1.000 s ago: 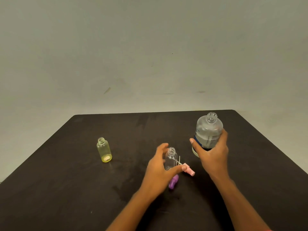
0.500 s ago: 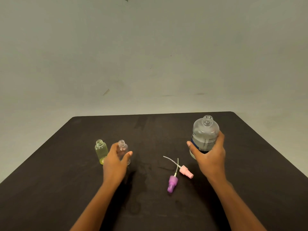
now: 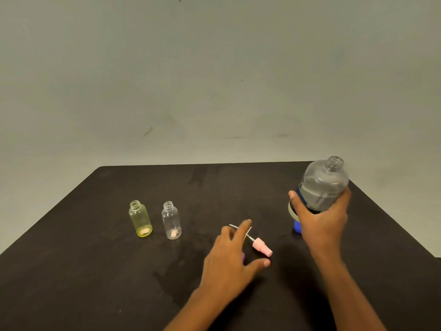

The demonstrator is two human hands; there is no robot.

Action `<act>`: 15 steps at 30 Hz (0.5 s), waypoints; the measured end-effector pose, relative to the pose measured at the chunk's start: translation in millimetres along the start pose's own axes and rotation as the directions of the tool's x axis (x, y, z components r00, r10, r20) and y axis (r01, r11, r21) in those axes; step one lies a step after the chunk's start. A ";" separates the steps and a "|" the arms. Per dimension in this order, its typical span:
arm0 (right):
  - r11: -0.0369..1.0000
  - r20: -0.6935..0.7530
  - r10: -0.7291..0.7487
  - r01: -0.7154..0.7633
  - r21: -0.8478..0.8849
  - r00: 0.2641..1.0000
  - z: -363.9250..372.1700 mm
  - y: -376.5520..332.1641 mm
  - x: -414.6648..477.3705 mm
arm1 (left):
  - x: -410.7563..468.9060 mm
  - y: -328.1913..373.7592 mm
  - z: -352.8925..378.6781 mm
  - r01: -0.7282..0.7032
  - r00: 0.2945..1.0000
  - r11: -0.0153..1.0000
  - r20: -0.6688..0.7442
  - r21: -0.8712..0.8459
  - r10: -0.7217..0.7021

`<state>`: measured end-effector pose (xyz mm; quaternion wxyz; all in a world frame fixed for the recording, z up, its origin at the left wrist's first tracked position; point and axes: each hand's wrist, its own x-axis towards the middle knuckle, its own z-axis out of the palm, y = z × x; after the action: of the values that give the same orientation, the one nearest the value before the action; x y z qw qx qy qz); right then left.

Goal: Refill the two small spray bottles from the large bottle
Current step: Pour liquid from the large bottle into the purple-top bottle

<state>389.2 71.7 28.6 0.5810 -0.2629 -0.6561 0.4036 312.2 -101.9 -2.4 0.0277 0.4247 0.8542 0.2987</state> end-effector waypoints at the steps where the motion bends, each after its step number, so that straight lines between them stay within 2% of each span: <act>1: 1.000 -0.017 0.008 -0.008 0.002 1.000 -1.5 1.0 1.0 | 3.8 3.0 5.6 -0.007 0.999 0.998 0.047 0.057 0.005; 5: 0.999 -0.058 0.041 -0.041 0.003 0.997 -4.0 6.2 3.1 | 25.2 7.7 15.5 -0.024 0.997 0.987 0.070 0.160 0.013; 11: 0.998 -0.038 0.061 -0.062 -0.026 0.997 -1.6 10.0 1.5 | 64.7 -0.3 21.8 -0.002 1.000 0.992 -0.008 0.124 0.003; 15: 0.997 -0.020 0.055 -0.056 -0.049 0.998 0.9 10.1 0.5 | 91.7 12.8 31.2 -0.054 0.998 0.991 0.046 0.126 0.048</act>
<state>386.9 77.4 20.4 0.5692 -0.2991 -0.6526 0.4008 272.2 -12.8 -2.3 0.0112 0.4537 0.8596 0.2349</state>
